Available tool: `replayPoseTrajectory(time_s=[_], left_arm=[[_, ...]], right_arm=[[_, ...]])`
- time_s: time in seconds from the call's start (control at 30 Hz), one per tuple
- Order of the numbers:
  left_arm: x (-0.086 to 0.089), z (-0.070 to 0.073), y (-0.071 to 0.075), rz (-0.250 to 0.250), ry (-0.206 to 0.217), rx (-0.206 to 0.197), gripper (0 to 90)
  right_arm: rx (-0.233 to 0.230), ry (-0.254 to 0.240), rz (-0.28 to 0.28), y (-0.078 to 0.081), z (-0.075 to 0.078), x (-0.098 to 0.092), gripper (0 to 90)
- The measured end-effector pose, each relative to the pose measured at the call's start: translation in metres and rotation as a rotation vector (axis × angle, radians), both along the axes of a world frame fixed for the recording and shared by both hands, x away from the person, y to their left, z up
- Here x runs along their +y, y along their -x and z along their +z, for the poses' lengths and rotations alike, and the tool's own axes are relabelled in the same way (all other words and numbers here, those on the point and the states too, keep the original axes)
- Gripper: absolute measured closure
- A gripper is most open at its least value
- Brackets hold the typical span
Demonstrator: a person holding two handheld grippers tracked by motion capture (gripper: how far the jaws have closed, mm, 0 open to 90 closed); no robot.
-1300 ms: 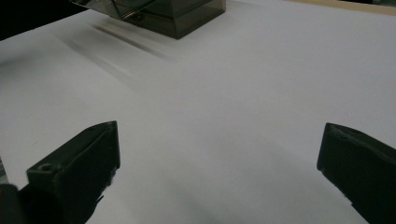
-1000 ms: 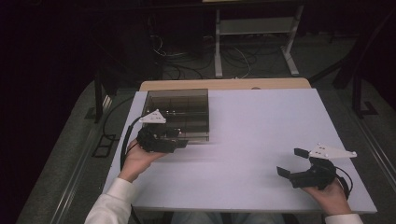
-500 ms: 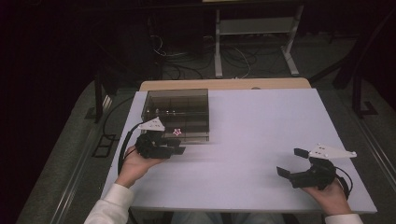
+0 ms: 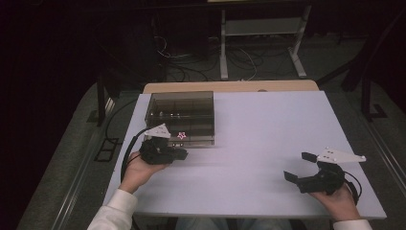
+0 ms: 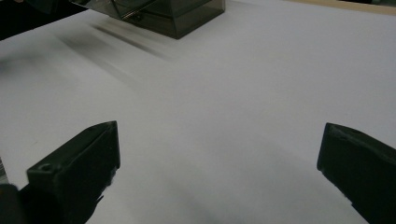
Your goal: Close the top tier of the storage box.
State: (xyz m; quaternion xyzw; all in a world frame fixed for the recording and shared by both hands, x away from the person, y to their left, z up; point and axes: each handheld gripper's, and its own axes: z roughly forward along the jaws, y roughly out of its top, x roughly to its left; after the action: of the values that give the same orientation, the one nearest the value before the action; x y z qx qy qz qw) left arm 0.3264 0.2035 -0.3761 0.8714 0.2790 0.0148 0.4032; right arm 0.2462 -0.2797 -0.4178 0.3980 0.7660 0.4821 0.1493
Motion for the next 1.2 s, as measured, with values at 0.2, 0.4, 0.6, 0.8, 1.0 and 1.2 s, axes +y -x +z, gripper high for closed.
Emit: replayPoseTrajectory(time_s=[0.2,0.4,0.6,0.8,1.0,1.2], left_arm=[[0.001,-0.004,-0.003,0.003,-0.014,0.036,89.3],[0.002,-0.009,-0.007,0.032,-0.039,0.052,89.4],[0.009,-0.015,-0.013,0.078,-0.036,0.07,89.3],[0.011,-0.015,-0.015,0.102,-0.041,0.062,89.3],[0.01,-0.015,-0.014,0.138,-0.04,0.034,89.3],[0.011,-0.017,-0.016,0.154,-0.039,0.038,89.3]], right_arm=[[0.0,0.001,0.001,0.0,0.0,0.0,0.0],[0.0,0.001,0.001,0.0,0.0,0.0,0.0],[0.0,0.0,0.0,0.0,0.0,0.0,0.0],[0.001,0.002,0.001,0.0,0.0,0.0,0.0],[0.001,0.001,0.0,0.0,0.0,0.0,0.0],[0.001,0.001,0.001,0.0,0.0,0.0,0.0]])
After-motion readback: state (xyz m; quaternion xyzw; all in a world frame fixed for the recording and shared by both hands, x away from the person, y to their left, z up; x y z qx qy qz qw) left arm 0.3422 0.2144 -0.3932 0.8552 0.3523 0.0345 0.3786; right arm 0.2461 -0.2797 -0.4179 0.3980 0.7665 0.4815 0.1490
